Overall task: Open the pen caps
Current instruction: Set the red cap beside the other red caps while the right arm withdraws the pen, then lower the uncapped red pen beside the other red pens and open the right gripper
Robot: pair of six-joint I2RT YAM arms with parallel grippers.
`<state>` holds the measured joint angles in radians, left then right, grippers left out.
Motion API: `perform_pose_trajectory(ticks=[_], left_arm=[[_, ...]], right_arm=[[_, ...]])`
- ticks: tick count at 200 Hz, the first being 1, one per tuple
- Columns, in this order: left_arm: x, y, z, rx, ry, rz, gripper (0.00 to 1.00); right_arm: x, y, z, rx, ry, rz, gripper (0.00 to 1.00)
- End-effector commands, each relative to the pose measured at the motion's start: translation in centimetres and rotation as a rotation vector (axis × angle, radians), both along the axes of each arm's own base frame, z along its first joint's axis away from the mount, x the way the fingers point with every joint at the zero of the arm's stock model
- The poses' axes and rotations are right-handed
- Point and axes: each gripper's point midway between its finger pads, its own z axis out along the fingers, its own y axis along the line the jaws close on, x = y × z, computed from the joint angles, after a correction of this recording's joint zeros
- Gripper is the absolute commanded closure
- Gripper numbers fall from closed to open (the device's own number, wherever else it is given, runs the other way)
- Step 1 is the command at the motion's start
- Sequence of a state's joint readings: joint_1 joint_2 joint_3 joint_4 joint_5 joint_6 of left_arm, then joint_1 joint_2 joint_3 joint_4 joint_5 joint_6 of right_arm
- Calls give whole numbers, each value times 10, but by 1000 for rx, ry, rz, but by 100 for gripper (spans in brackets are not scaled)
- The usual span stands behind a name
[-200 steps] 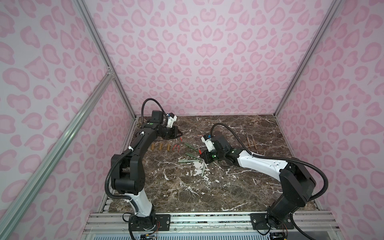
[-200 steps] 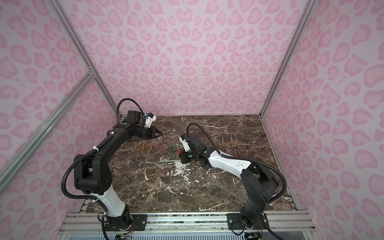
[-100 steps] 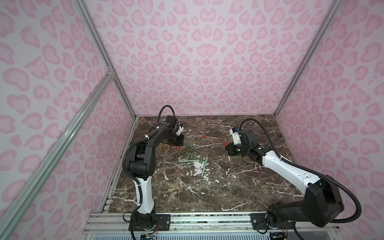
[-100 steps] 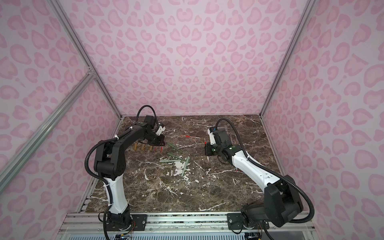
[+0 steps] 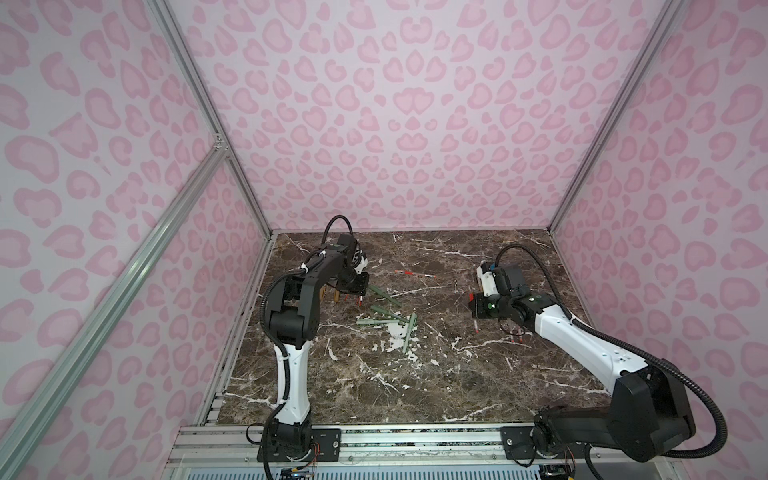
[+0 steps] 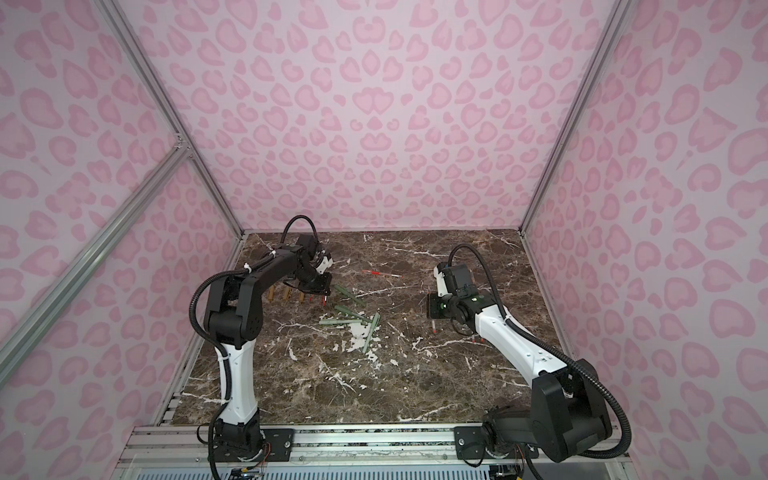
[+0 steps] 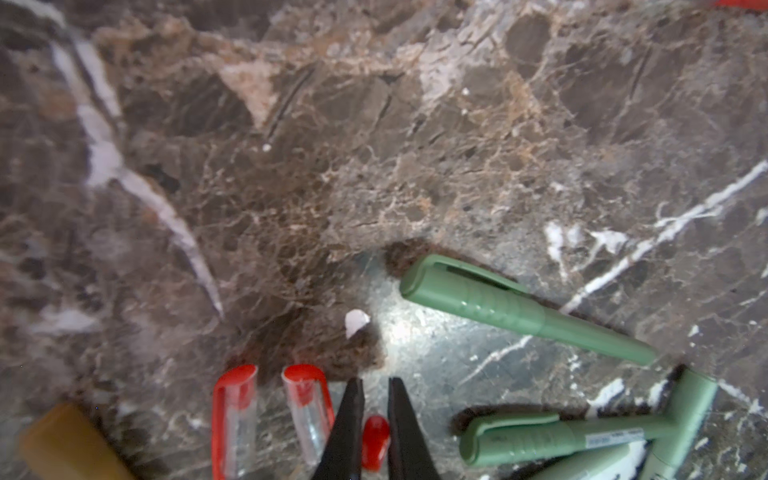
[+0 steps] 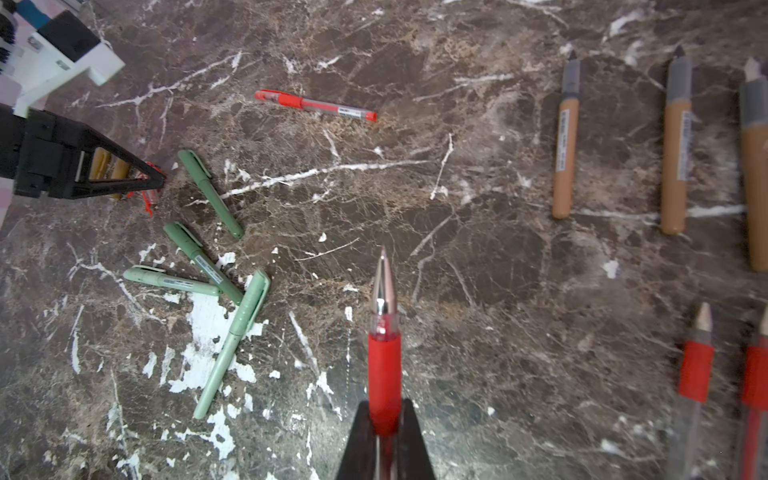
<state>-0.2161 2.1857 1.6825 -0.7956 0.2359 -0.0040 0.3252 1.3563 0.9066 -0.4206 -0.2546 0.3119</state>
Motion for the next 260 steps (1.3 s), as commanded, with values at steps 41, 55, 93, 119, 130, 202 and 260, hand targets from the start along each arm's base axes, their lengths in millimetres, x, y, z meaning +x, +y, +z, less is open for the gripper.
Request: perform_pose_trajectory(ticks=[41, 55, 93, 119, 130, 202, 260], left_arm=[[4, 8, 13, 44, -26, 6, 74], [4, 6, 23, 33, -42, 5, 71], [1, 6, 56, 11, -111, 9, 66], [-7, 9, 75, 4, -162, 11, 65], [-12, 11, 82, 9, -185, 10, 58], [-47, 40, 99, 82, -350, 55, 17], [-58, 57, 113, 89, -449, 91, 8]], right_arm=[[-12, -33, -27, -83, 93, -57, 98], [-15, -39, -33, -103, 112, -61, 98], [-17, -53, -46, -149, 149, -71, 97], [-15, -60, -55, -180, 167, -77, 96], [-13, -63, -59, -192, 177, -80, 96], [10, -93, -84, -239, 221, -161, 95], [22, -113, -103, -271, 265, -184, 93]])
